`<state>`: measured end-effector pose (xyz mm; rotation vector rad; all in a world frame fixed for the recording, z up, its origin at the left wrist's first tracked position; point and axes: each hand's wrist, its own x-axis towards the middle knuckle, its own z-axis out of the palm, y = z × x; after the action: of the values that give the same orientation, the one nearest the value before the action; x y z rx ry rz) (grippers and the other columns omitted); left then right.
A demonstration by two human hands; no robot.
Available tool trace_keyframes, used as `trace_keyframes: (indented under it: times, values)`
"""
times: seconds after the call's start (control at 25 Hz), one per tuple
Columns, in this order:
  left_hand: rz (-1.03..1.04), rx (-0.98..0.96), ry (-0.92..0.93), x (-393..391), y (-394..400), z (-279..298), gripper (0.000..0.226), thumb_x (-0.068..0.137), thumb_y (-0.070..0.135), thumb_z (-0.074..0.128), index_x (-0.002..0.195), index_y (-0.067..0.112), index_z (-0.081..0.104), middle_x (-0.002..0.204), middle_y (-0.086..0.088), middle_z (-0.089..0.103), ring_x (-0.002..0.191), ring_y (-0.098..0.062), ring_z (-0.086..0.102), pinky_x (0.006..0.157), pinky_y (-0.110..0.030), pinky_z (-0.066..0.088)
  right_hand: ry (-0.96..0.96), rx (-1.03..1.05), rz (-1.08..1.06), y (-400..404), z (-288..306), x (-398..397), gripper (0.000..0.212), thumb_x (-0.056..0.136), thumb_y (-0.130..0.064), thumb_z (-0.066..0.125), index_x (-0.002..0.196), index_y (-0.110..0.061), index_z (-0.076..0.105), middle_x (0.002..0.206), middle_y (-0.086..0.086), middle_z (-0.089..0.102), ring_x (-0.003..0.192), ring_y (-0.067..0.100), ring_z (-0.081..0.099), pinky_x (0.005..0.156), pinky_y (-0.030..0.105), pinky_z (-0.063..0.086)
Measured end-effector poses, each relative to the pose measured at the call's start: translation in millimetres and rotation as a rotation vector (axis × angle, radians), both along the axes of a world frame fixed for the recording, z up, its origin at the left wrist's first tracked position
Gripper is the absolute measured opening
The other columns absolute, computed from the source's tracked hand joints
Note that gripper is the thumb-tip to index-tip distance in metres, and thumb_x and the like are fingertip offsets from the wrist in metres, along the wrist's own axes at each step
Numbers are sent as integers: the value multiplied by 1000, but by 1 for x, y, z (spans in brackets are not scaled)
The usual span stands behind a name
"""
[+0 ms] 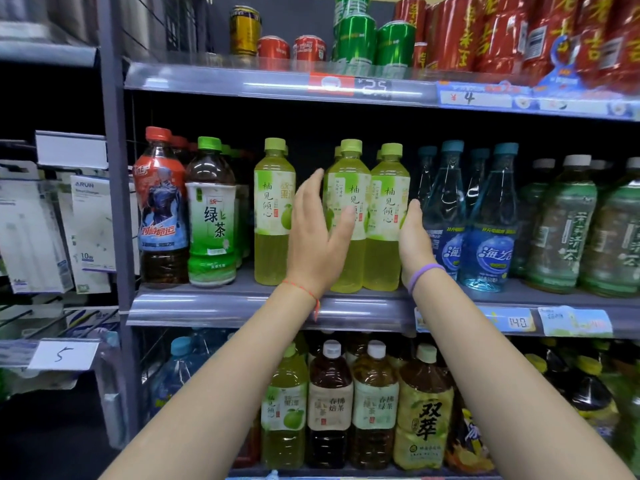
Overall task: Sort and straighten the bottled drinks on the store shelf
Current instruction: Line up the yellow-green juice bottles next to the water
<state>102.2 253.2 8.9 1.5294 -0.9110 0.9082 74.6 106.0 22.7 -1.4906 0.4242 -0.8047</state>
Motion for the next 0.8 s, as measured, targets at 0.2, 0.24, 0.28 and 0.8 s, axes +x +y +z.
trace_keyframes:
  times: [0.2,0.24,0.28,0.8]
  values:
    - [-366,12,651,23,-14,2,117,60,53,85,155,25,23,140,3,55,125,-14,55,109,-40,44,8,15,109,-10,-5,1,53,98,-63,24,96,-33,67,106,-4,70,110,16,59,107,37,38]
    - [-410,-5,689,28,-16,1,118,57,52,85,154,23,25,136,3,59,121,-13,58,106,-37,47,-5,27,136,-11,-5,2,51,100,-60,23,99,-34,66,105,-6,70,110,15,58,106,36,37]
    - [-442,-18,711,31,-17,2,116,57,50,85,153,23,27,135,2,60,119,-13,60,103,-35,49,-25,37,159,-10,-5,2,51,101,-59,22,103,-33,66,107,-5,69,111,15,57,106,36,36]
    - [-558,17,707,37,-13,6,115,56,49,85,152,23,28,129,5,63,116,-12,62,104,-38,49,-110,83,330,-9,-5,8,64,82,-72,29,107,-34,74,108,1,75,115,27,63,110,52,37]
